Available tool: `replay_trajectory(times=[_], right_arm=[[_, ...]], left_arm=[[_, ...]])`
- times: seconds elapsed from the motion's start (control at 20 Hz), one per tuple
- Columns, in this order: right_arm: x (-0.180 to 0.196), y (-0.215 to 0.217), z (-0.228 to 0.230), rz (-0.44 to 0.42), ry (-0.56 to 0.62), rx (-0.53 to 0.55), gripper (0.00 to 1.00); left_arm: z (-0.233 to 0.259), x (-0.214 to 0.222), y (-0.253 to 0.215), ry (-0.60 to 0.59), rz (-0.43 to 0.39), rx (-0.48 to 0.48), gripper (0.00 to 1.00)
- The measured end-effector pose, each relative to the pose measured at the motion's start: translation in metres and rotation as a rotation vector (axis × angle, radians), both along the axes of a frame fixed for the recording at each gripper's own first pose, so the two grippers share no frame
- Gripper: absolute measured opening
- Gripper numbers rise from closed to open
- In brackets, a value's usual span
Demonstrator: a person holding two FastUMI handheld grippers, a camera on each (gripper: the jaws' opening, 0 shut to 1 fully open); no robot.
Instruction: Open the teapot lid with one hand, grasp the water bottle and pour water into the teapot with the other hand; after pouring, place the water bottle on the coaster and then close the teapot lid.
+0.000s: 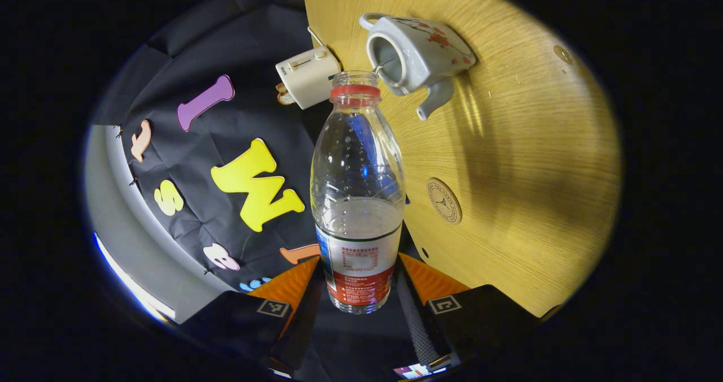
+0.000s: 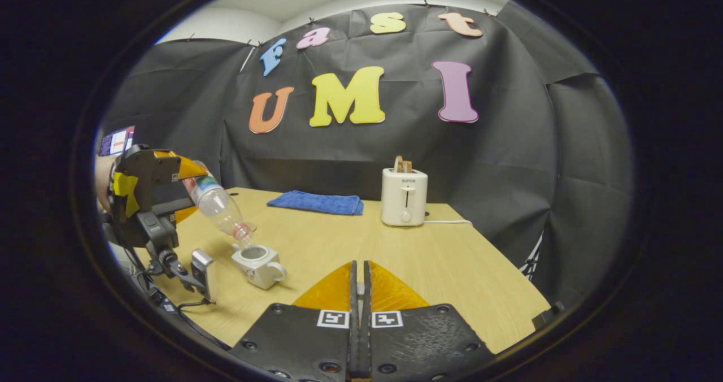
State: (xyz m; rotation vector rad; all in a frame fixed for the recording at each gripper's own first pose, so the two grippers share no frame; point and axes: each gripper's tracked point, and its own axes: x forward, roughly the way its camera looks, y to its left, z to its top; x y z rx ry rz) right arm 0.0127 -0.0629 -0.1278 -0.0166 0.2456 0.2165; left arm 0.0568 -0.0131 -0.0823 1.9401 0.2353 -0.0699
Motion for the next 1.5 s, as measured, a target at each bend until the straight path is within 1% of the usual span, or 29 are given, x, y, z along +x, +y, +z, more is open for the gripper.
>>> replay_trajectory(times=[0.05,0.1,0.3,0.95,1.5], right_arm=[[0.000,0.000,0.000,0.000,0.000,0.000,0.00],[-0.001,-0.001,0.000,0.000,-0.001,0.001,0.00],[-0.001,-0.003,-0.001,-0.002,-0.002,0.003,0.00],[-0.002,-0.010,0.000,-0.010,-0.006,0.011,0.00],[-0.004,-0.013,-0.002,-0.018,-0.003,0.018,0.00]], left_arm=[[0.006,0.004,-0.001,0.000,0.001,0.006,0.77],[0.008,0.006,-0.002,0.000,0.000,0.017,0.74],[0.012,0.006,-0.003,0.000,0.001,0.052,0.74],[0.023,0.006,-0.011,0.003,-0.006,0.116,0.74],[0.023,0.007,-0.015,0.003,-0.009,0.125,0.74]])
